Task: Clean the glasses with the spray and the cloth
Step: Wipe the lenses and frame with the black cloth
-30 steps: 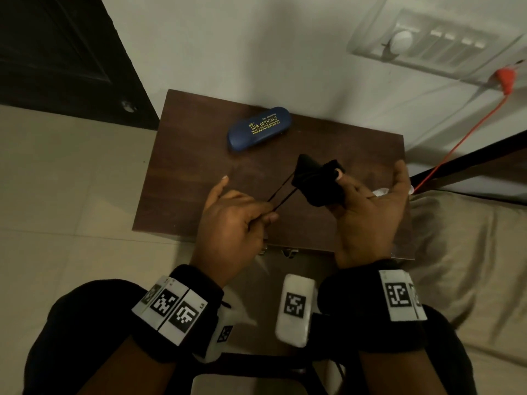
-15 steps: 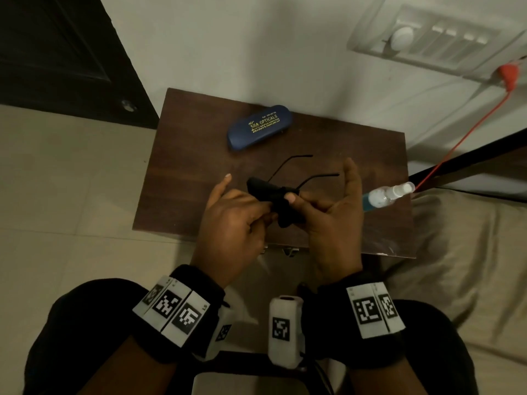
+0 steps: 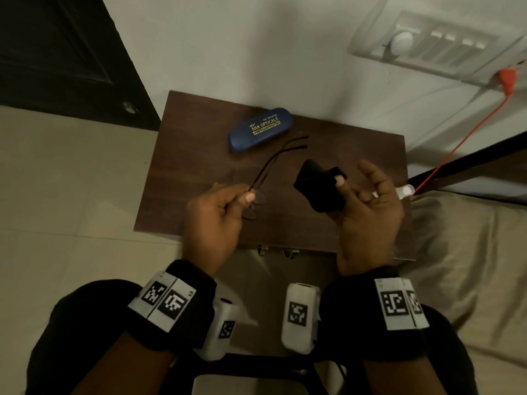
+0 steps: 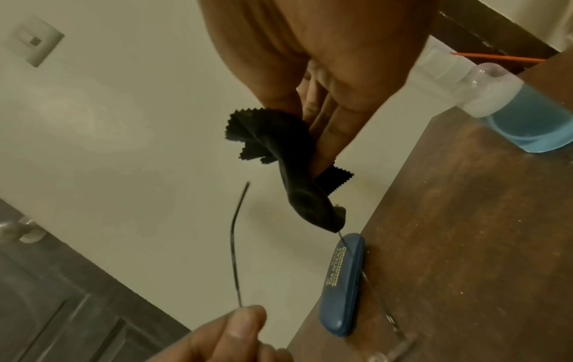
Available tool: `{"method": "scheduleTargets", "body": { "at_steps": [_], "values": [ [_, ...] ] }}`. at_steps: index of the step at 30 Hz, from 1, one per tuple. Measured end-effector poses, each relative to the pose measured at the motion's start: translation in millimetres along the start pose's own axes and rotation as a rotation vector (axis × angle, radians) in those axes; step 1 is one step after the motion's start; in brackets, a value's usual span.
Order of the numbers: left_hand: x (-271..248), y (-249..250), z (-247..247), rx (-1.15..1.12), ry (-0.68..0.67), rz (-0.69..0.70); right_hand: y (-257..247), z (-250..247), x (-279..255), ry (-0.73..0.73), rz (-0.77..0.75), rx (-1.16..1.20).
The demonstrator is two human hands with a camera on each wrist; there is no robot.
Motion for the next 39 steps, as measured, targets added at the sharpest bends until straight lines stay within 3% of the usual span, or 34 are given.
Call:
{"method": "scheduleTargets", "body": {
  "at_steps": [8,15,23,30,39],
  "values": [
    [0,2,1,-0.134,-0.016,0.008,54,17,-7,-0.149,0.236,-0.185],
    [-4,14,23,-0.285,-0.233,0.096,80,35,-7,-0.307,0.331,-0.321],
    [-11,18,25,-0.389,-0.323,0.155,88,25,4,-0.238,0.411,-0.292],
    [-15,19,37,-0.300,-0.476,0.203,70,30,16,-0.234,0.302,-0.249],
    [-12,22,25,-0.212,-0.367,0.214,83,16,14,-0.211,0.349,-0.339]
  ]
}}
Point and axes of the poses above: each hand's wrist, its own x-axis towards the middle knuckle, its own z-axis out of the palm, y = z × x, the point moved 9 cm from there along x, towards the middle knuckle, and after that the axes turned 10 degrees about -y, right-handed, at the moved point
